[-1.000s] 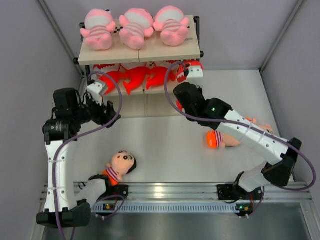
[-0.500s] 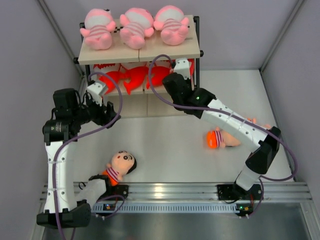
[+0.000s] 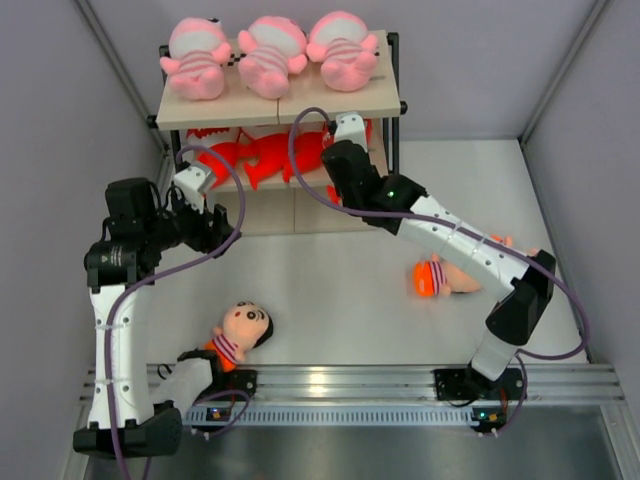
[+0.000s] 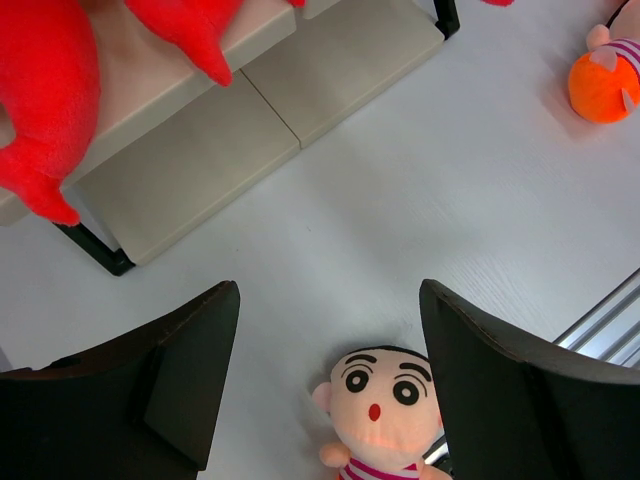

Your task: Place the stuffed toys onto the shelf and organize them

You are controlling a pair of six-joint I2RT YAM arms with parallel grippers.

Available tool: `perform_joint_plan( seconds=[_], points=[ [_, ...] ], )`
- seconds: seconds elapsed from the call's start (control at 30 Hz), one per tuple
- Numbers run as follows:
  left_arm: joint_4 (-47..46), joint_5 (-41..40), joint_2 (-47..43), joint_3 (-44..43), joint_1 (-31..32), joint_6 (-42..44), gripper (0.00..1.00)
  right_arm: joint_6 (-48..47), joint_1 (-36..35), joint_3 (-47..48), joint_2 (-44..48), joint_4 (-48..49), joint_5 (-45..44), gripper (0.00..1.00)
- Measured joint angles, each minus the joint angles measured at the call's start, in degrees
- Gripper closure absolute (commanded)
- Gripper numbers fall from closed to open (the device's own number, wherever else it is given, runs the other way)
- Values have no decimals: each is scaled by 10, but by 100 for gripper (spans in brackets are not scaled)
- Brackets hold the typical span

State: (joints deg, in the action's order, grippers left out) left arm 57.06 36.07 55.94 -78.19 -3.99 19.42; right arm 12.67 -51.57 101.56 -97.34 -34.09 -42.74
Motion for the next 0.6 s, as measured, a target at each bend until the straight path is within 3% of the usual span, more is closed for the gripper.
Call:
perform_joint_plan(
  seconds=[0.6],
  points=[
    [1,-10,-1,0,0,4,21,-9,31,-8,-4,58,114,99]
  ],
)
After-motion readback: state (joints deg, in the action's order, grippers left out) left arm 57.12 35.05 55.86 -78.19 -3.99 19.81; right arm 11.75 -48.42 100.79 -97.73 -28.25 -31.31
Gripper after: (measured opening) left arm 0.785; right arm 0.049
